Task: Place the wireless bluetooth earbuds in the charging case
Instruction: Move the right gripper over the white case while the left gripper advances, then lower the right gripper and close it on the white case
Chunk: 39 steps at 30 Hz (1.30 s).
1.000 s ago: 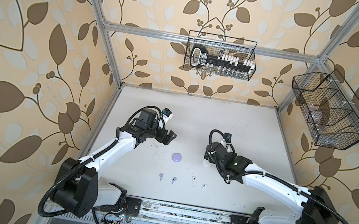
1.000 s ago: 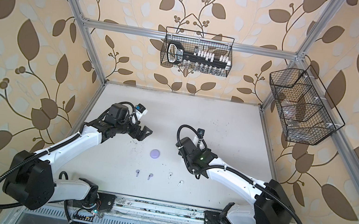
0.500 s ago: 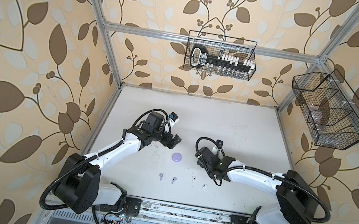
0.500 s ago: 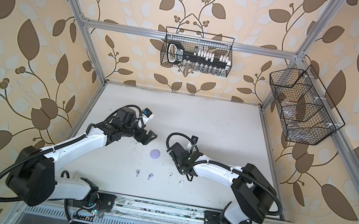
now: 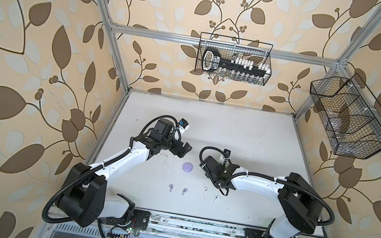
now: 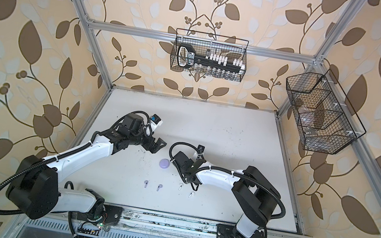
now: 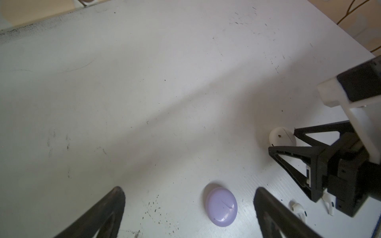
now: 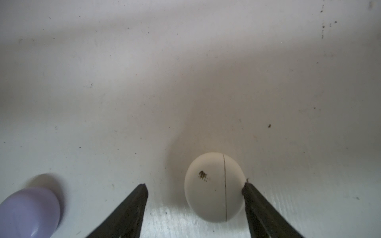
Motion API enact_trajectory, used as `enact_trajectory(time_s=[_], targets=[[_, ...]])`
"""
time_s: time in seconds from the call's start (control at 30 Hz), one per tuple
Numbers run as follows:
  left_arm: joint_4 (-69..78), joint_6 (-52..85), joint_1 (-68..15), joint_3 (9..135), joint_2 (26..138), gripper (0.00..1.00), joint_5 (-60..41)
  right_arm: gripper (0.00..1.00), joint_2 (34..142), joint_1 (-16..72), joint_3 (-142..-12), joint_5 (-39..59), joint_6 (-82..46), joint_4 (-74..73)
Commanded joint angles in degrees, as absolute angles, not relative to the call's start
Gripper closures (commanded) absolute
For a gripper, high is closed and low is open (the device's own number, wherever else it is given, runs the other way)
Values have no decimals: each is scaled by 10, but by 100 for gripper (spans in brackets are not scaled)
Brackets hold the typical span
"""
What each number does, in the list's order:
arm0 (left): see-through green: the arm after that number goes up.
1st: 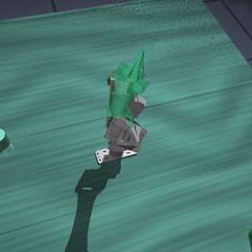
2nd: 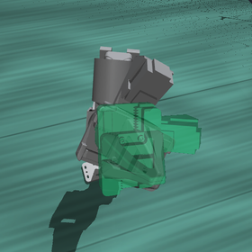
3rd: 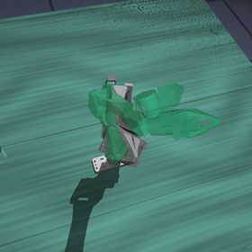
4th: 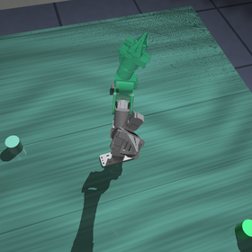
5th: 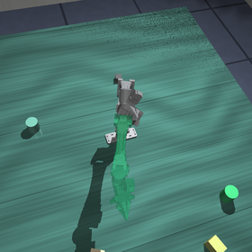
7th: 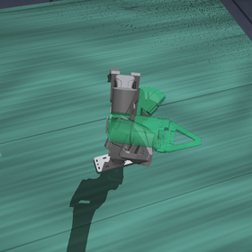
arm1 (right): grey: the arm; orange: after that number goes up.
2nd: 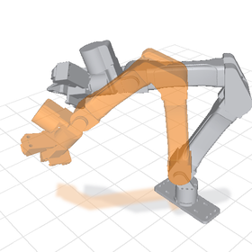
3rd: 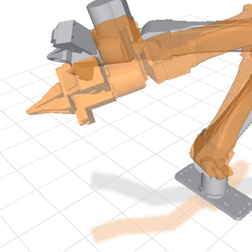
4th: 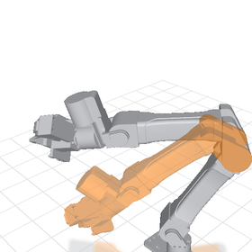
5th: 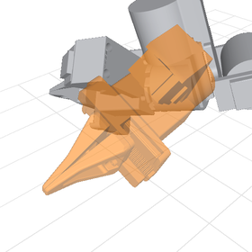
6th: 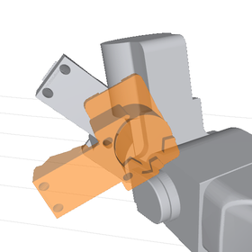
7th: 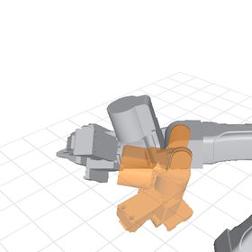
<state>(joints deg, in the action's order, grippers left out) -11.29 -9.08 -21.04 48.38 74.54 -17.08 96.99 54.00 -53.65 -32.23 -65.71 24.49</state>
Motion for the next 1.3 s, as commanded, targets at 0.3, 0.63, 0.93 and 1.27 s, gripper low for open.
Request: enact_trajectory(time_s=[0.3,0.63,0.93,1.27], targets=[[-107,-98,-212,481,734,1,-165,26,979,551,-543,-348,-698,293],[-111,-98,-212,482,733,1,-163,32,997,541,-548,-333,-679,279],[-115,-98,-212,484,739,1,-163,37,1007,533,-553,-327,-664,272],[-118,-98,-212,485,739,1,-161,41,1019,535,-550,-321,-655,266]])
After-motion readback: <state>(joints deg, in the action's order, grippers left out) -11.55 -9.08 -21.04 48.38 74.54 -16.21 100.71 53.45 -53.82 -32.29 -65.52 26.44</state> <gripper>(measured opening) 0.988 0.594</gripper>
